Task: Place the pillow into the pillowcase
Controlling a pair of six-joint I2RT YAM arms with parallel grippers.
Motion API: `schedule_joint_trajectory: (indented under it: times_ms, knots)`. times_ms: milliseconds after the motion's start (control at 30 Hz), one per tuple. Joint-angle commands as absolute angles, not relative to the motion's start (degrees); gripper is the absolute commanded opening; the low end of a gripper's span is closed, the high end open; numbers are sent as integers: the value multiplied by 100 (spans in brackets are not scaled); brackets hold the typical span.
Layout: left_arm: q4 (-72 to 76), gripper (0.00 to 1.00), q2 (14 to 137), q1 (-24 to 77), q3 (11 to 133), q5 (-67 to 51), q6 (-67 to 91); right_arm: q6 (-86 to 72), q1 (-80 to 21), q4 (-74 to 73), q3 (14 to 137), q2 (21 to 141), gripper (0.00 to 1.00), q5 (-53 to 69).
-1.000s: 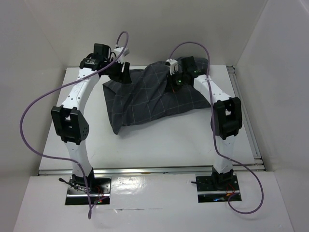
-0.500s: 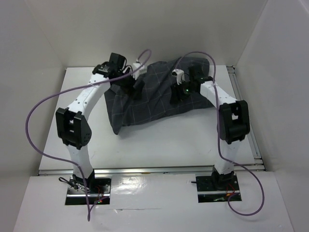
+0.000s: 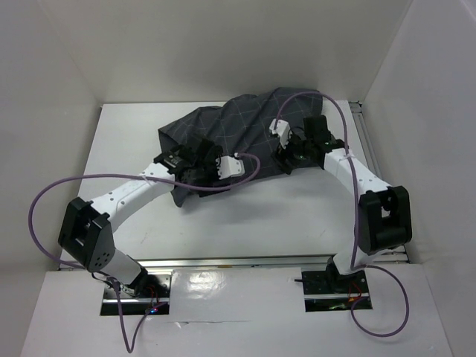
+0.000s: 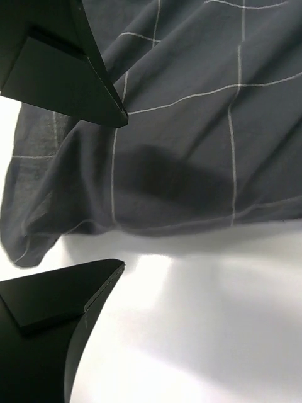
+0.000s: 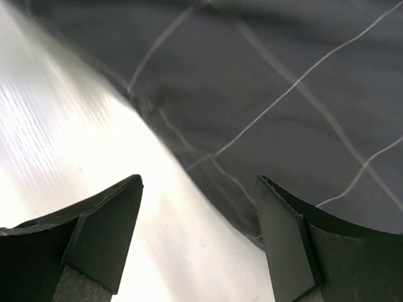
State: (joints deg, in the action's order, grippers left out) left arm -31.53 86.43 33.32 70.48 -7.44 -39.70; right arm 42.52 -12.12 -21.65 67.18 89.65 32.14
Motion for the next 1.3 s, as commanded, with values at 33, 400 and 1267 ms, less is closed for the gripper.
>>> schedule_joint_trajectory:
  times_ms: [33,400,1267]
  knots:
    - [-1847,100,8525,3357,6760,44,-4359,5255,-1239,-1539,6426,8938,80,3023]
    - [-2232,100,8526,3357,6460,-885,-4965,6679,-959,-1748,6555,9491,80,3146]
    - [-1669,62,9754,3568,6723,553,-4342,7550,-905,-1978,7294,10959,6,2399]
